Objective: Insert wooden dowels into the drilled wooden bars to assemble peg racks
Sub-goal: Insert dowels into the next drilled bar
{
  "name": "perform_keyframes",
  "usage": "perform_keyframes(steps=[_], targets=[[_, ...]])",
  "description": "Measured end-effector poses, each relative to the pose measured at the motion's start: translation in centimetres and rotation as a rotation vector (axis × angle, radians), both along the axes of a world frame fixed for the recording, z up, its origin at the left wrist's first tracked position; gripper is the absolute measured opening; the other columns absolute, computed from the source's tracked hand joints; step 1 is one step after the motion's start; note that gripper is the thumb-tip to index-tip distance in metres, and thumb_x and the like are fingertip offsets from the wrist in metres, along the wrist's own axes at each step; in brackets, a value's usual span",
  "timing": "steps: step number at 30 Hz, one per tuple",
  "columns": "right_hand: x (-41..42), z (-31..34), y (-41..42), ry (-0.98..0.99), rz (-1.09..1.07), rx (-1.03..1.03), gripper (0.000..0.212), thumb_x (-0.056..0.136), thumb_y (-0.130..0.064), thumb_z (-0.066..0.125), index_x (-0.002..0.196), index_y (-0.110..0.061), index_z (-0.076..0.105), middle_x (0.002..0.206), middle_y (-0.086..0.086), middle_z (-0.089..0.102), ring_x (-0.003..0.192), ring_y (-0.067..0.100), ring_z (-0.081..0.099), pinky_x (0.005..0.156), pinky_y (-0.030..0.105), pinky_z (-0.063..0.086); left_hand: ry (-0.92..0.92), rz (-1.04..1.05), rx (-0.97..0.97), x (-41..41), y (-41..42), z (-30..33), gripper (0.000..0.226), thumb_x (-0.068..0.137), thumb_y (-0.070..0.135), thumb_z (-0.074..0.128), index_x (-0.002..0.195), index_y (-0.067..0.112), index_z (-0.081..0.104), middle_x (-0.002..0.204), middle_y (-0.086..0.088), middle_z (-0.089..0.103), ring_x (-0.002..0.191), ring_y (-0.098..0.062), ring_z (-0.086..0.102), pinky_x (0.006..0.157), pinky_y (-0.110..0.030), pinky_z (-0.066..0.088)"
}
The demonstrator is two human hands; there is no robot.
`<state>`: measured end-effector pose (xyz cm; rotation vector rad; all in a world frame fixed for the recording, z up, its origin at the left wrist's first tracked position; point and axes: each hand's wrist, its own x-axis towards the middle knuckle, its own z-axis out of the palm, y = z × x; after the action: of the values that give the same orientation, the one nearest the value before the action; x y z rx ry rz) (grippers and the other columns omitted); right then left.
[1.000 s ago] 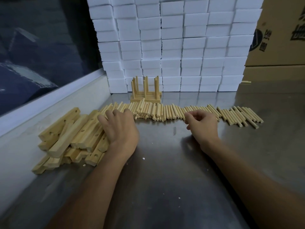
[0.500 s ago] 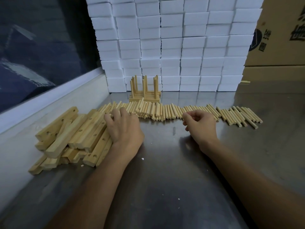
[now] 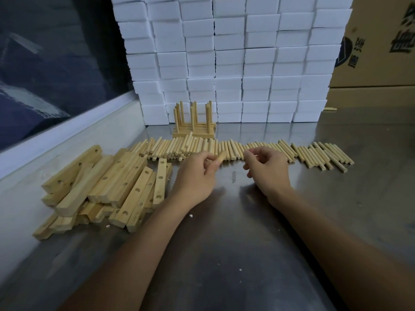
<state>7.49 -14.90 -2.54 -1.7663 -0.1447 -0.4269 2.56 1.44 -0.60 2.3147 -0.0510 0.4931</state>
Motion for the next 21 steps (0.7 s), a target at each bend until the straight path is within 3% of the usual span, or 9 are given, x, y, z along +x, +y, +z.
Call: perform_keyframes(steps=[3,5,8,12,18,21], targets=[[-0.3,0.1,0.2,-0.024,0.047,-0.054,0.008,0.094,-0.025,0.063,0.090,-0.020,0.069,0.063,-0.003,0.068,0.054,0.003,0.063,0.052,0.019,0.048,0.049,-0.031,-0.356,-0.4,-0.2,0.6,0.014,0.103,0.028,0.050,0.111,0.023,0.060,0.082,-0.002,0.067,0.048,-0.008,0.060,0.044,-0.021,0.048],[-0.6,0.2,0.3,-0.046,0.105,-0.090,0.010,0.094,-0.029,0.062,0.090,-0.022,0.068,0.064,-0.002,0.069,0.054,0.006,0.063,0.055,0.025,0.052,0.120,-0.050,-0.612,-0.6,-0.3,1.0,0.021,0.105,0.026,0.046,0.103,0.014,0.063,0.083,-0.010,0.071,0.049,-0.017,0.061,0.044,-0.026,0.049],[-1.1,0.3,0.8,-0.102,0.211,-0.171,0.017,0.097,-0.035,0.058,0.089,-0.023,0.068,0.066,-0.003,0.068,0.056,0.008,0.063,0.058,0.032,0.055,0.211,-0.121,-0.957,-0.8,-0.3,1.5,0.024,0.106,0.019,0.045,0.101,0.009,0.066,0.084,-0.011,0.073,0.050,-0.018,0.060,0.042,-0.026,0.046],[-1.4,0.2,1.2,-0.191,0.313,-0.298,0.028,0.101,-0.039,0.050,0.095,-0.019,0.070,0.073,-0.017,0.068,0.065,0.008,0.065,0.061,0.028,0.053,0.299,-0.181,-1.011,-0.8,-0.3,1.3,0.025,0.106,0.018,0.045,0.108,0.005,0.066,0.086,-0.014,0.076,0.053,-0.018,0.063,0.044,-0.026,0.048],[-1.2,0.4,1.0,-0.171,0.382,-0.222,0.032,0.095,-0.046,0.051,0.093,-0.018,0.068,0.082,-0.012,0.068,0.085,0.007,0.068,0.068,0.025,0.051,0.335,-0.220,-0.972,-0.9,-0.4,1.3,0.020,0.104,0.017,0.048,0.108,0.003,0.062,0.085,-0.013,0.076,0.051,-0.020,0.062,0.044,-0.026,0.049],[-1.1,0.6,1.0,-0.152,0.347,-0.173,0.045,0.091,-0.053,0.053,0.096,-0.010,0.065,0.081,-0.003,0.070,0.078,0.012,0.067,0.064,0.027,0.048,0.388,-0.286,-1.006,-0.9,-0.5,1.3,0.027,0.098,0.025,0.059,0.113,0.003,0.065,0.093,-0.015,0.072,0.058,-0.022,0.063,0.048,-0.029,0.053]])
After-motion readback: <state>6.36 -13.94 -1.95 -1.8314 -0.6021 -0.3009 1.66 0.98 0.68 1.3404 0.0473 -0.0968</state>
